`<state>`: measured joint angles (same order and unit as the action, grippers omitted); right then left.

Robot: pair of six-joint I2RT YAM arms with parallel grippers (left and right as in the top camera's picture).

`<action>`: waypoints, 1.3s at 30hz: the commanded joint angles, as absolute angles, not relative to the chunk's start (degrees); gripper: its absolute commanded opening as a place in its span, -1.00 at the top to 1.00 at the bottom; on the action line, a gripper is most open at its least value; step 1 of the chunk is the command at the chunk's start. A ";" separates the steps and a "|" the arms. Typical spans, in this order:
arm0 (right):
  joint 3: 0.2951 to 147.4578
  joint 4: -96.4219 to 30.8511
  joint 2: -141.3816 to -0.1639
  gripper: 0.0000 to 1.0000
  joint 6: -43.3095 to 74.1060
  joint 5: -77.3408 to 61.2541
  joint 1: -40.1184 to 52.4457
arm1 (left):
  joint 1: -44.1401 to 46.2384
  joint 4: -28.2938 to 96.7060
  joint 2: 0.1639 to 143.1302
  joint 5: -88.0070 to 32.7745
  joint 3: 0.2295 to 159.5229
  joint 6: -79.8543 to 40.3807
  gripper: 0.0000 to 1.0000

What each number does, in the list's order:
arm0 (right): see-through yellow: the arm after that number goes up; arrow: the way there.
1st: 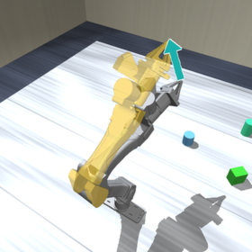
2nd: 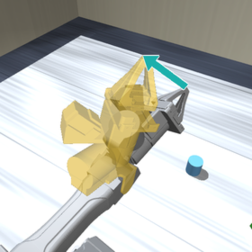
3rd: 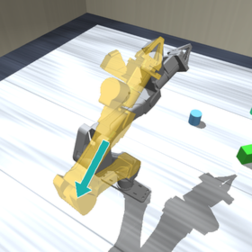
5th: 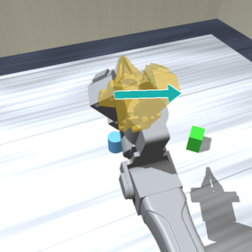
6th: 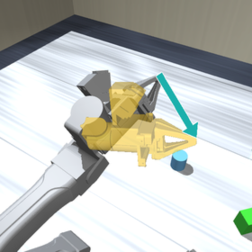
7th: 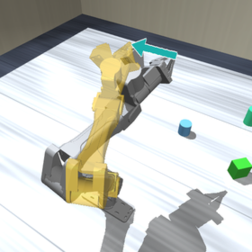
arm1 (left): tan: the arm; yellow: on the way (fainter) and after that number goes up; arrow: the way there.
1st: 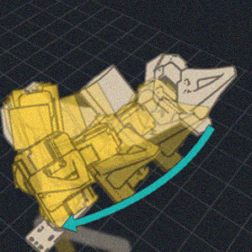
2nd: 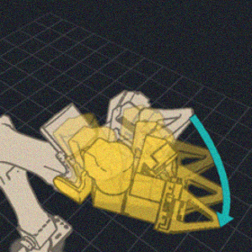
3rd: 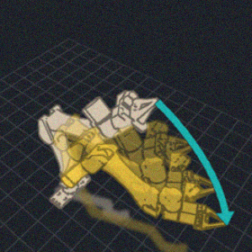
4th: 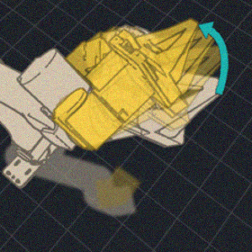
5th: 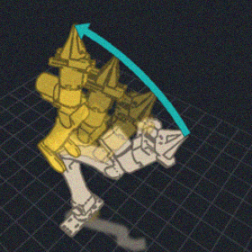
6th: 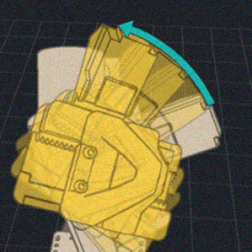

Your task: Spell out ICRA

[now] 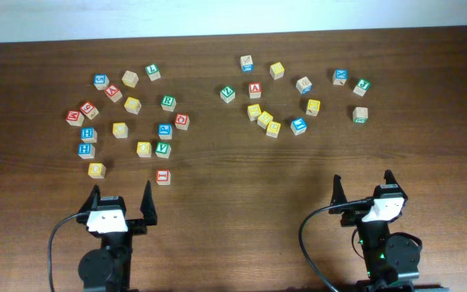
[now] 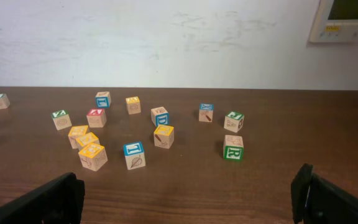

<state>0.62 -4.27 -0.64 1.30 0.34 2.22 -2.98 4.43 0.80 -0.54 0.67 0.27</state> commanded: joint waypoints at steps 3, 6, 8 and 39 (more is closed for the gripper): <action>0.32 -4.69 -0.36 -0.97 1.28 0.62 1.76 | -3.05 4.73 0.34 0.25 0.49 1.15 -0.98; 0.32 -4.69 -0.36 -0.97 1.28 0.62 1.76 | -3.05 4.73 0.34 0.25 0.49 1.15 -0.98; 0.32 -4.69 -0.36 -0.97 1.28 0.62 1.76 | -3.05 4.73 0.34 0.27 0.49 1.15 -0.98; 0.32 -4.69 -0.36 -0.97 1.28 0.62 1.76 | -3.05 21.28 22.61 -30.98 42.28 4.71 -0.98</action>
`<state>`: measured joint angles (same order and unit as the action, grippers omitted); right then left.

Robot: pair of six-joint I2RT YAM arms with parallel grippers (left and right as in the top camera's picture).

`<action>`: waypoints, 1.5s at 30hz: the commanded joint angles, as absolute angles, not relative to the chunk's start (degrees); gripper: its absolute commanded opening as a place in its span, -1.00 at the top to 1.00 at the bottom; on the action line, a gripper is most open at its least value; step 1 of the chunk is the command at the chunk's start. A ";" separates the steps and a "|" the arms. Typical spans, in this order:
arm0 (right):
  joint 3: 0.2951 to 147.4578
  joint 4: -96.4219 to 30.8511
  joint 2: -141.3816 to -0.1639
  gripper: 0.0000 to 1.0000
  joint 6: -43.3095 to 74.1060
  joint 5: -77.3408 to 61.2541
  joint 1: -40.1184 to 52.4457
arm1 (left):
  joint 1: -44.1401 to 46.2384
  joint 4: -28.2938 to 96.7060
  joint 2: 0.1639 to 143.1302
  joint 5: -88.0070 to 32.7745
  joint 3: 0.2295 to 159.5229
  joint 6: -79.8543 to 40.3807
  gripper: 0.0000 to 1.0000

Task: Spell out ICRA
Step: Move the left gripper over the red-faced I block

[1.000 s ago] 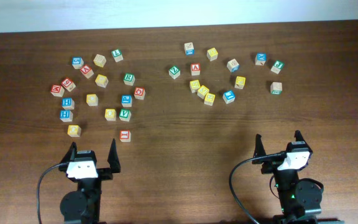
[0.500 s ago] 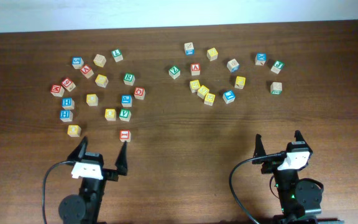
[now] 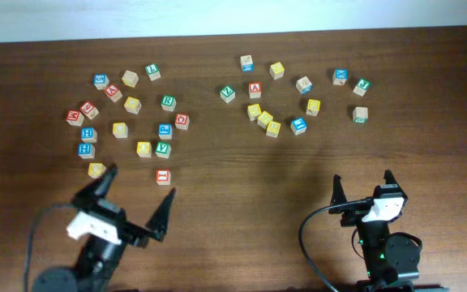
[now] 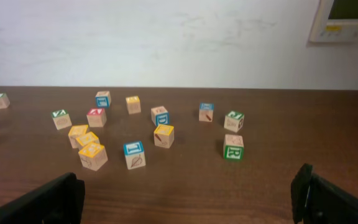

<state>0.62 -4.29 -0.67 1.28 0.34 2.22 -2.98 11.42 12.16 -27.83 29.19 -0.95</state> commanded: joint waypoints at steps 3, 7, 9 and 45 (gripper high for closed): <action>0.32 -4.69 -0.36 -0.97 1.28 0.62 1.76 | -3.05 35.07 37.63 -44.01 61.71 7.57 -0.98; 0.32 -4.69 -0.36 -0.97 1.28 0.62 1.74 | -3.05 35.88 42.92 -44.99 68.77 6.90 -0.98; 0.32 -4.69 -0.36 -0.97 1.28 0.62 1.74 | -3.05 42.78 47.18 -37.21 75.83 5.69 -0.98; 0.32 -4.69 -0.36 -0.97 1.28 0.62 1.76 | 10.70 73.10 90.67 1.50 73.19 -18.22 -0.98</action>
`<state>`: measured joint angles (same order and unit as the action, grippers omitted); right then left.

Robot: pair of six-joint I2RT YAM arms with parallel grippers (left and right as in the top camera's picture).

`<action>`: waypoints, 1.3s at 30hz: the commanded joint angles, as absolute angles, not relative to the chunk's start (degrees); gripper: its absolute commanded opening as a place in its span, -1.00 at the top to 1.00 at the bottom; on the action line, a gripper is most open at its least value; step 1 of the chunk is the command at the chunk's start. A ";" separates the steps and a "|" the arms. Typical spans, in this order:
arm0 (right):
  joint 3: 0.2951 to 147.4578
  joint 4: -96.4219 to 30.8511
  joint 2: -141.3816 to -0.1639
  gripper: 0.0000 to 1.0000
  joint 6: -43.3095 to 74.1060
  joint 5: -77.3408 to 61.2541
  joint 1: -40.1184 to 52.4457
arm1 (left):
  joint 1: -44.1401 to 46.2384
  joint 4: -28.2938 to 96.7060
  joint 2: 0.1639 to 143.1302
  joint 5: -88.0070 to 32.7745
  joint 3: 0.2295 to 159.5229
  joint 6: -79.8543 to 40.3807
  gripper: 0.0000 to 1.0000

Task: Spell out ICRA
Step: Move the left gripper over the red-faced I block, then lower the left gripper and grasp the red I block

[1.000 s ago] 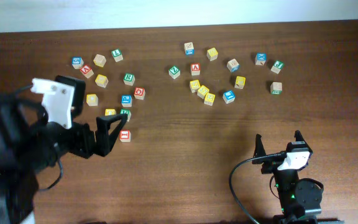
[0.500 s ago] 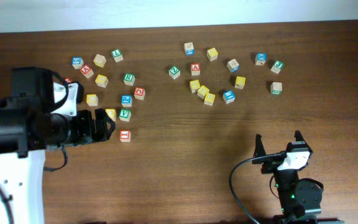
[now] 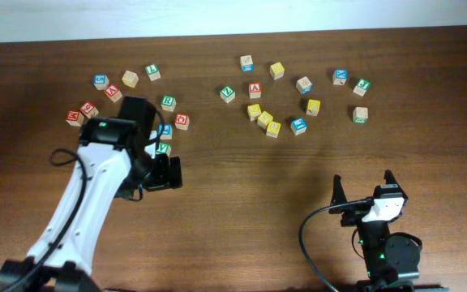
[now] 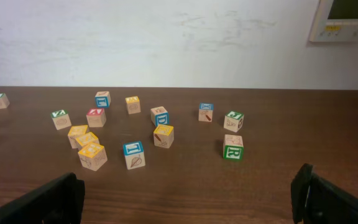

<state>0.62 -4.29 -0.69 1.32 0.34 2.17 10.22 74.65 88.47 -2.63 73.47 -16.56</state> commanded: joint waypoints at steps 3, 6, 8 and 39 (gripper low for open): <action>0.32 -4.69 -0.36 -0.97 1.28 0.62 1.76 | 10.66 69.21 91.13 1.34 73.17 -18.44 -0.98; 0.32 -4.69 -0.36 -0.97 1.28 0.62 1.76 | 10.68 68.66 91.18 1.54 72.05 -18.46 -0.98; 0.32 -4.69 -0.36 -0.97 1.28 0.62 1.76 | 10.66 67.51 91.18 1.56 69.52 -18.44 -0.98; 0.32 -4.69 -0.36 -0.97 1.28 0.62 1.74 | 11.64 43.86 93.86 3.03 57.34 -21.85 -0.67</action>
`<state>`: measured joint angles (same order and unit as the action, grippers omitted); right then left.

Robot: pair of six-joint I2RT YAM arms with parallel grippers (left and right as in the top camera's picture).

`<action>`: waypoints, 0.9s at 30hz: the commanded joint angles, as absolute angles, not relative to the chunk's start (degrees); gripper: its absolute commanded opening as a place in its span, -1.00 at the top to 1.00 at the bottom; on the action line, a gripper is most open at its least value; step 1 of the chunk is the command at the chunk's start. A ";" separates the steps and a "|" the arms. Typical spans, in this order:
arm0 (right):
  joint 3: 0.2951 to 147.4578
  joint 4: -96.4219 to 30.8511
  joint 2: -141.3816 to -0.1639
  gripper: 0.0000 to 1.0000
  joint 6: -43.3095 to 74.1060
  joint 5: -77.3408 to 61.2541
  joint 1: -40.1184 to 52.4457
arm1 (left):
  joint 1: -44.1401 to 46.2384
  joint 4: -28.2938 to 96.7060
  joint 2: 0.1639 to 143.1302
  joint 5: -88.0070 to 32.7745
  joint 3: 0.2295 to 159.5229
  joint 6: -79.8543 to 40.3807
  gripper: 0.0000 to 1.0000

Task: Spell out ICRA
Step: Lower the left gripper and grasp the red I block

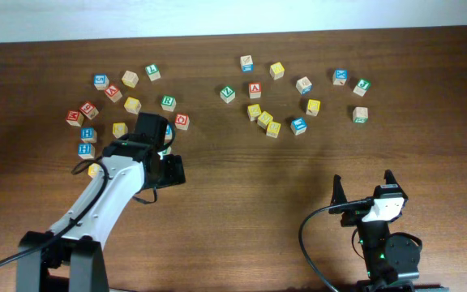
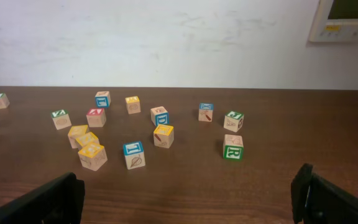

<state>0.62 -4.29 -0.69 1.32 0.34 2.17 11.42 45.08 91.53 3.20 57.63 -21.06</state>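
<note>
Lettered wooden blocks lie in two loose clusters on the brown table (image 1: 233,186). My left gripper (image 1: 169,170) is down at the near edge of the left cluster, over the spot of a red-lettered block that it hides; its jaws cannot be made out. A green R block (image 1: 168,102) and a red-lettered block (image 1: 182,121) lie just beyond it. The right cluster holds a red A block (image 1: 254,89) (image 2: 96,117), a blue I block (image 2: 134,155) and another green R block (image 2: 233,147). My right gripper (image 1: 363,188) (image 2: 188,199) stands open and empty near the front edge.
Several more blocks in blue, yellow, red and green lie around the left arm (image 1: 108,191). Bare wood stretches between the two clusters and the front edge. A white wall (image 2: 166,37) rises behind the table's far edge.
The left arm's wrist has dropped back toward the front, uncovering two yellow blocks. Its gripper stays at the same spot by the cluster's near edge. The right arm has not moved.
Both grippers stood open at the front edge, with a red I block lying alone in front of the left cluster. Then the left arm was lifted and tilted. Later its gripper was down over that block, where it still is, hiding it.
</note>
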 commanded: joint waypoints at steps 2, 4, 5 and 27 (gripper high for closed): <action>0.32 -4.69 -0.36 -0.96 1.28 0.62 1.76 | 11.62 43.00 95.11 3.27 57.34 -21.82 -0.67; 0.32 -4.69 -0.36 -0.97 1.28 0.62 1.76 | 11.62 41.36 96.31 7.42 57.34 -21.82 -0.51; 0.32 -4.69 -0.36 -0.97 1.28 0.62 1.76 | 11.62 40.64 96.51 8.40 57.34 -21.80 -0.50; 0.32 -4.69 -0.36 -0.97 1.28 0.62 1.76 | 11.64 38.24 96.55 4.23 57.14 -16.19 -0.99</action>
